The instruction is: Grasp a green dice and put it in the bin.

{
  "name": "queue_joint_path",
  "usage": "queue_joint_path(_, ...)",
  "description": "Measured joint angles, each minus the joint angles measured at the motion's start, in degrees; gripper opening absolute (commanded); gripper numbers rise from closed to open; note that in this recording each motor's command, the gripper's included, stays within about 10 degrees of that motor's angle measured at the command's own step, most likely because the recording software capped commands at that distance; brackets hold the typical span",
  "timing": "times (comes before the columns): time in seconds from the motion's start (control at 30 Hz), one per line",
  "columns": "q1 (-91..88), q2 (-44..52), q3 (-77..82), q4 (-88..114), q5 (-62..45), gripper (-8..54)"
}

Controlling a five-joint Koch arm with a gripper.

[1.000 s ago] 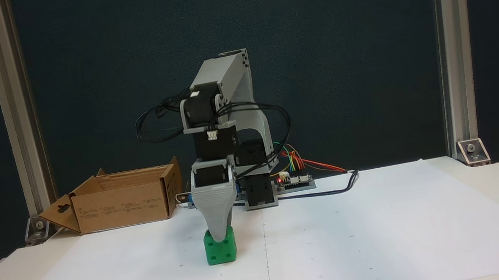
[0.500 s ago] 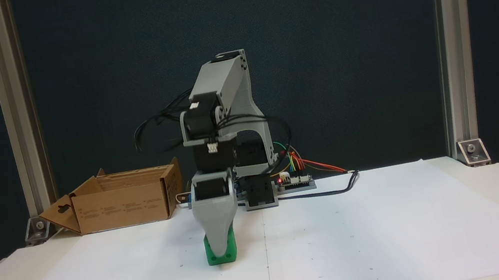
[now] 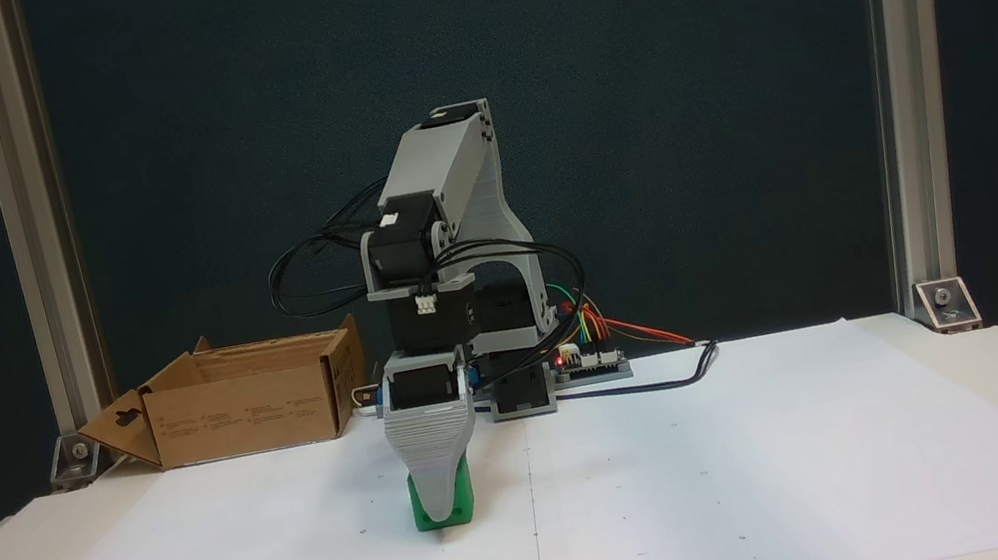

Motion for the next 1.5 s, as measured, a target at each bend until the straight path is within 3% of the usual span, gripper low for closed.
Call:
queue_joint_path(0.83,2.72,-2.2,-0.18,-2.64,-0.35,40.8)
queue_joint_path(0.97,2.72,-2.2,-0.09,-2.64,-0.35,37.8)
queue_joint_path(1.17,2.55,-2.2,-0.09,-2.64,-0.35,27.8)
queue_joint_path(1.33,2.11,-2.2,-0.18,-2.99,-0.44,11.5)
queue_joint_path(1.5,1.85,-2.11,-0.09,-2.81,-0.35,11.4)
